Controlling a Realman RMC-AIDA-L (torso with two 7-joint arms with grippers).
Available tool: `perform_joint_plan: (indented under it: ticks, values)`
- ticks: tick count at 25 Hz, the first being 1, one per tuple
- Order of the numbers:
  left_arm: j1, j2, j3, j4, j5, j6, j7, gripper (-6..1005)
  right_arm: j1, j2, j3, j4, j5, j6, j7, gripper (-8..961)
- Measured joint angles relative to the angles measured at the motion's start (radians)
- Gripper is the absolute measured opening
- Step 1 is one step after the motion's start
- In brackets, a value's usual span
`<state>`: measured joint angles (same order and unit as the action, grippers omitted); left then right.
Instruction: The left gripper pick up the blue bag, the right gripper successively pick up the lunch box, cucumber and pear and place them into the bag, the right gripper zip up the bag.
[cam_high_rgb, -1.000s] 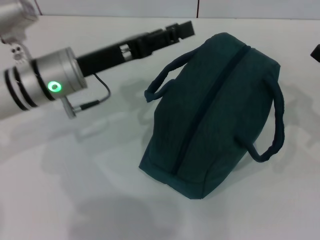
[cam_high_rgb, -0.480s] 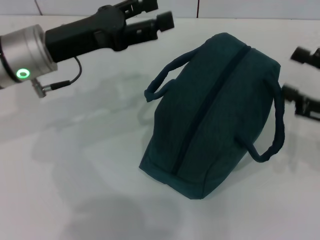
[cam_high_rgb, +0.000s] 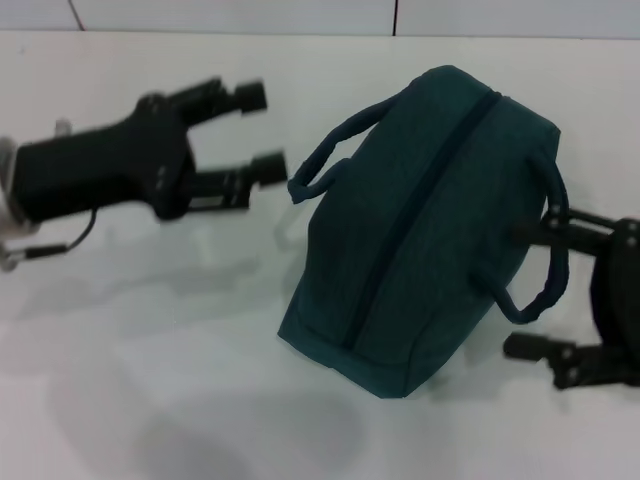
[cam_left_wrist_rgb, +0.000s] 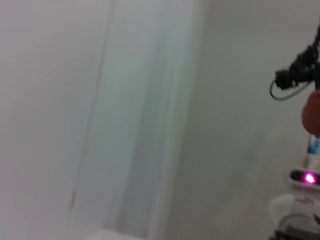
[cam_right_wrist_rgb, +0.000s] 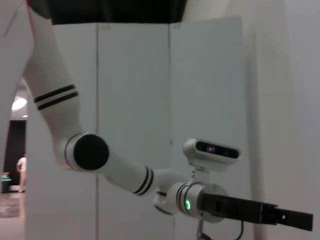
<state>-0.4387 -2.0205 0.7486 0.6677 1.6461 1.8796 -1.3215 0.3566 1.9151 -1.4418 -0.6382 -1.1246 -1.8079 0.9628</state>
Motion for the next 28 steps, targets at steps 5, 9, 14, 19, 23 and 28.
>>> perform_joint_plan:
  ticks: [5,9,14,19,23,28]
  values:
    - [0.038,-0.005,0.0,0.01,0.068,0.029,0.032,893,0.006,0.048,0.0,0.012,-0.082,0.03,0.0,846]
    - [0.053,-0.013,0.01,0.01,0.147,0.042,0.056,893,0.008,0.082,-0.002,0.042,-0.112,0.095,-0.006,845]
    - [0.055,-0.013,0.086,0.005,0.189,0.053,0.061,893,0.02,0.096,-0.032,0.063,-0.119,0.167,-0.014,842]
    - [0.057,-0.009,0.114,0.003,0.192,0.063,0.07,893,0.023,0.098,-0.06,0.072,-0.115,0.22,-0.014,838]
    - [0.068,-0.007,0.117,0.003,0.199,0.083,0.081,893,0.025,0.101,-0.066,0.08,-0.114,0.249,-0.014,838]
    - [0.084,-0.006,0.117,0.003,0.22,0.084,0.086,893,0.032,0.103,-0.066,0.087,-0.105,0.256,-0.015,838]
